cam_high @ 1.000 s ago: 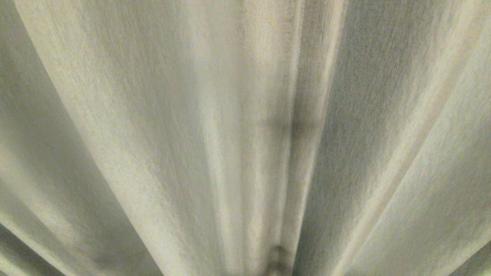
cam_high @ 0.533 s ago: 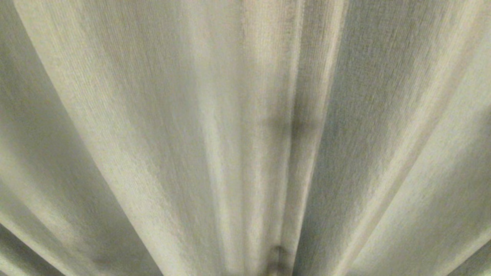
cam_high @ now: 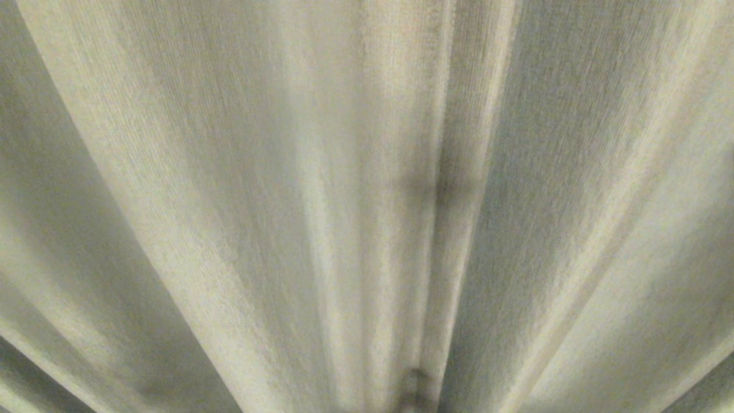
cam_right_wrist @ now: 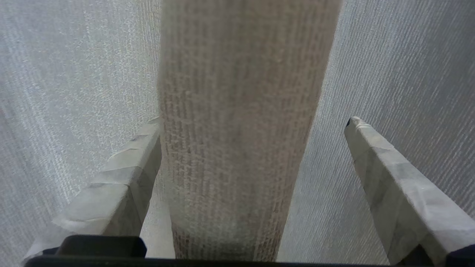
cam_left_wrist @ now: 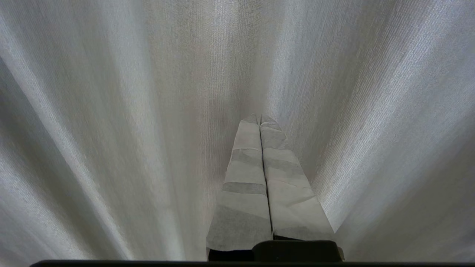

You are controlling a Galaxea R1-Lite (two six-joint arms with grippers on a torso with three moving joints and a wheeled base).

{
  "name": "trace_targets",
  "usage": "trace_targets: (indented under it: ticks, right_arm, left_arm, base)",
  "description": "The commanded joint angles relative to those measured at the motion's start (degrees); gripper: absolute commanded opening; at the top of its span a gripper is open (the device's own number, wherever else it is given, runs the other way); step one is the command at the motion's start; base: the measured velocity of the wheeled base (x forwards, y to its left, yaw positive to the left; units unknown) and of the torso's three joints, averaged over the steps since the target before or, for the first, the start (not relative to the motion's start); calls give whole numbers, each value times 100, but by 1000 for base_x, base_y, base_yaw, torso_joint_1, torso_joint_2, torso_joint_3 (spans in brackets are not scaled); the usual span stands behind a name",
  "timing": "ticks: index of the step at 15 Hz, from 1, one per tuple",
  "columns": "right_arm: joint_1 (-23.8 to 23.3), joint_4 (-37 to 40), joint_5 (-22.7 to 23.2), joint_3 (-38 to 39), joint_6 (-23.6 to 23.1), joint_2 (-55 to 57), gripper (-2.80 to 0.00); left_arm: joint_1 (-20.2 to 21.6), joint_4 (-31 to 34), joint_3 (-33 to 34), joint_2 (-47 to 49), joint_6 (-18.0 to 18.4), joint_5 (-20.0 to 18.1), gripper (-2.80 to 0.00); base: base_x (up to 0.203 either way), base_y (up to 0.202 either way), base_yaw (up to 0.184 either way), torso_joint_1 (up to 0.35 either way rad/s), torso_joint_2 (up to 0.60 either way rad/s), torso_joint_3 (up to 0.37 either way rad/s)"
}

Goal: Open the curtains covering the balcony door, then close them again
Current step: Pull the outer curtains open on both sides

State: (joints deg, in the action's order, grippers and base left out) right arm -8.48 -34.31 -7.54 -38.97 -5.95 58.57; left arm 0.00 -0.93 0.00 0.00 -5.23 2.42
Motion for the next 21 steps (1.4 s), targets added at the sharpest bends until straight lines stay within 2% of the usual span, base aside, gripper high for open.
trace_targets:
  ticks: [1,2,3,9,18,21]
  right_arm:
    - [-4,-23,-2,-14,15,67,0]
    - [-4,-23,7,-10,15,67,0]
    - [-4,-41,11,-5,24,67,-280]
    - [-4,-106,69,-88,24,270,-280]
    - [-9,-591,84,-379,-12,907,-280]
    - [-274,-586,77,-647,-20,1111,-280]
  left_arm:
    - [0,-4,0,9,-4,5,-280]
    - [0,-4,0,2,-4,5,-280]
    - [0,-4,0,9,-4,5,-280]
    - [0,-4,0,9,-4,5,-280]
    - [0,-4,0,1,-4,5,-280]
    - [0,-4,0,4,-4,5,-280]
  base:
    - [0,0,0,0,0,0]
    - [0,0,0,0,0,0]
    - [0,0,0,0,0,0]
    - [0,0,0,0,0,0]
    - [0,0,0,0,0,0]
    - [0,0,0,0,0,0]
